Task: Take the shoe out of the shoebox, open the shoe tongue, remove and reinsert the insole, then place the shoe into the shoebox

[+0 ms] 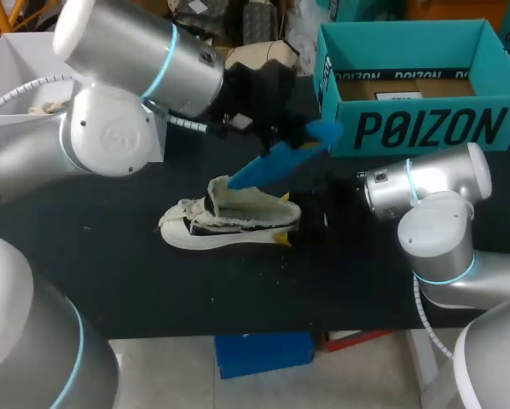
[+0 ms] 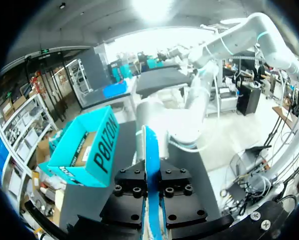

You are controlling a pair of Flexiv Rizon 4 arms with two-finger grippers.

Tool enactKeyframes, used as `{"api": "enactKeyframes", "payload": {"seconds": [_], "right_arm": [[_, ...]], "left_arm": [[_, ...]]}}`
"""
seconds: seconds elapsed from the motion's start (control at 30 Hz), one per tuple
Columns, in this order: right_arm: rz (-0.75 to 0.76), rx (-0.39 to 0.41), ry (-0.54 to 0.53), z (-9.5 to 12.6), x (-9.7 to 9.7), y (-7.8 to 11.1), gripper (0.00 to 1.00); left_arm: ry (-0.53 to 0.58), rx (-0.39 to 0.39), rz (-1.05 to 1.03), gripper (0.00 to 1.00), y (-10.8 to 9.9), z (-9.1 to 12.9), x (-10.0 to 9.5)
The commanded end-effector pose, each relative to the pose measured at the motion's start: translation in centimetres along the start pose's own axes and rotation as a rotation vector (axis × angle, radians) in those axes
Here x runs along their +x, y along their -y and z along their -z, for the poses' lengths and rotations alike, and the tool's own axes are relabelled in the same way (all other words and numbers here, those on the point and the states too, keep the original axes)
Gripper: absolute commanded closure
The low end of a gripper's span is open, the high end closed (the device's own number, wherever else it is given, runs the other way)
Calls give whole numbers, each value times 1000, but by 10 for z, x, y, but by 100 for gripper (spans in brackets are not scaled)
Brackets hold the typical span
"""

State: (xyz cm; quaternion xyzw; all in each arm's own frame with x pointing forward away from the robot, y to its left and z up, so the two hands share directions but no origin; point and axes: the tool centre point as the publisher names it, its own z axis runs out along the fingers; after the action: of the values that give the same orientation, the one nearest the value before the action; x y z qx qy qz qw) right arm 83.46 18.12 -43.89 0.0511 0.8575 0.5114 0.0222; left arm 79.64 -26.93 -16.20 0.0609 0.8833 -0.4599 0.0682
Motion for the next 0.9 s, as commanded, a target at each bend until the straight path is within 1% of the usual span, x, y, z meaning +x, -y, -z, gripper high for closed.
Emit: {"api": "enactKeyframes", "payload": {"seconds": [0.03,0.6,0.63,0.7,0.73,0.77,0.8,0.9], "right_arm": [[-1,3,-1,0,-2,3,100],[-1,3,-1,0,-2,3,100],[-1,3,-1,0,-2,3,100],[-1,3,-1,0,-2,3,100],[-1,3,-1,0,-2,3,100],[-1,3,-1,0,-2,3,100],[-1,3,-1,0,-2,3,100],[-1,3,-1,0,-2,3,100]], "left_arm": [[-88,147,41,100,-3,27,-4],[-88,147,41,100,-3,27,-4],[-74,175,73,100,2,35,0],[-66,282,153,100,17,46,6],[-58,294,155,100,25,51,8],[-65,324,180,100,32,56,10],[-65,376,208,100,40,61,12],[-90,450,231,100,65,74,18]]}}
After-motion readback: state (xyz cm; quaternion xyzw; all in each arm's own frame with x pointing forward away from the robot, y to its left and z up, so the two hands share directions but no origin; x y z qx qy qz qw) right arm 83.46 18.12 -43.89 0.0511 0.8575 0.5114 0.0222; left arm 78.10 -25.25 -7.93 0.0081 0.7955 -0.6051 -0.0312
